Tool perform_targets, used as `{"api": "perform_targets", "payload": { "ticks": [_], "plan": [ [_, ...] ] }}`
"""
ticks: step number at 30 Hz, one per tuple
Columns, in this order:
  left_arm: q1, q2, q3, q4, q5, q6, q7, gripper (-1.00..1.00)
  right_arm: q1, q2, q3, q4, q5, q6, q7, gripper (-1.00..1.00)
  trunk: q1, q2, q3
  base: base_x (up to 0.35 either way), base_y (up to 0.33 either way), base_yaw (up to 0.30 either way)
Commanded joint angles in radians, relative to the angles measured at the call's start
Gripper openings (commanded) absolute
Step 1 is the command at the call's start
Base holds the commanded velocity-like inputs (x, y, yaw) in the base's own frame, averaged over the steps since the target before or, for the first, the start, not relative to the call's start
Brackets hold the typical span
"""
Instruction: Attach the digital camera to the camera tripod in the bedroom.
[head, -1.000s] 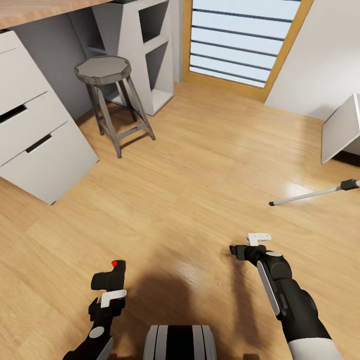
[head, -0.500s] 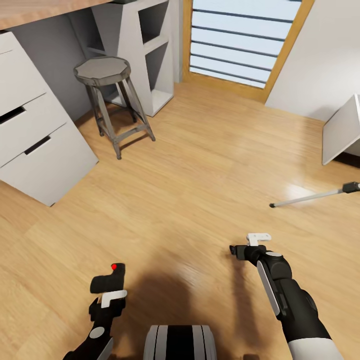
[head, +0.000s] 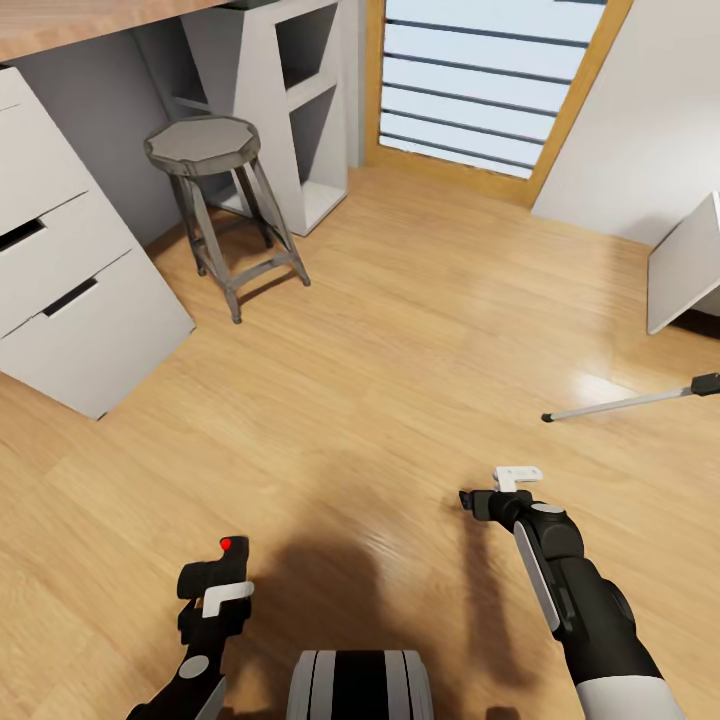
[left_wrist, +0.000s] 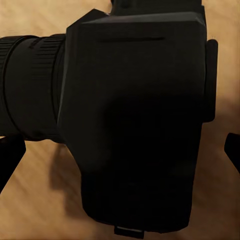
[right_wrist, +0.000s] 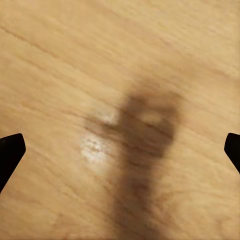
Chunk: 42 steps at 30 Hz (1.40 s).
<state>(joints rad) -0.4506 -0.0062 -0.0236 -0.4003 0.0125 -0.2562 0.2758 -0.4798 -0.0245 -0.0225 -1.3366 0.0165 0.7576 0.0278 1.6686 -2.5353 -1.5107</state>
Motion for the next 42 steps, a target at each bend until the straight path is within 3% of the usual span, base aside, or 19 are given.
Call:
{"api": "perform_targets", "payload": {
  "ticks": [1, 18, 33, 34, 42],
  "plan": [
    [0.000, 0.000, -0.003, 0.001, 0.001, -0.003, 0.005, 1.00, 0.000, 0.000, 0.000, -0.001, 0.002, 0.005, 0.003, 1.00, 0.000, 0.000, -0.001, 0.007, 0.000, 0.000],
    [0.000, 0.000, -0.002, 0.004, 0.002, -0.003, 0.005, 1.00, 0.000, 0.000, 0.000, -0.002, 0.002, 0.005, 0.003, 1.00, 0.000, 0.000, -0.001, 0.001, 0.000, 0.000],
    [0.000, 0.001, 0.002, 0.067, 0.006, -0.002, -0.006, 1.00, 0.000, 0.000, 0.000, -0.003, 0.002, 0.006, 0.003, 1.00, 0.000, 0.000, -0.001, 0.000, 0.000, 0.000],
    [0.000, 0.001, 0.002, 0.067, 0.006, -0.002, -0.006, -1.00, 0.000, 0.000, 0.000, -0.003, 0.002, 0.006, 0.003, 1.00, 0.000, 0.000, -0.001, 0.000, 0.000, 0.000],
    [0.000, 0.000, 0.002, 0.067, 0.004, -0.005, -0.006, -1.00, 0.000, 0.000, 0.000, -0.003, 0.002, 0.006, 0.003, 1.00, 0.000, 0.000, -0.001, 0.000, 0.000, 0.000]
  ]
}}
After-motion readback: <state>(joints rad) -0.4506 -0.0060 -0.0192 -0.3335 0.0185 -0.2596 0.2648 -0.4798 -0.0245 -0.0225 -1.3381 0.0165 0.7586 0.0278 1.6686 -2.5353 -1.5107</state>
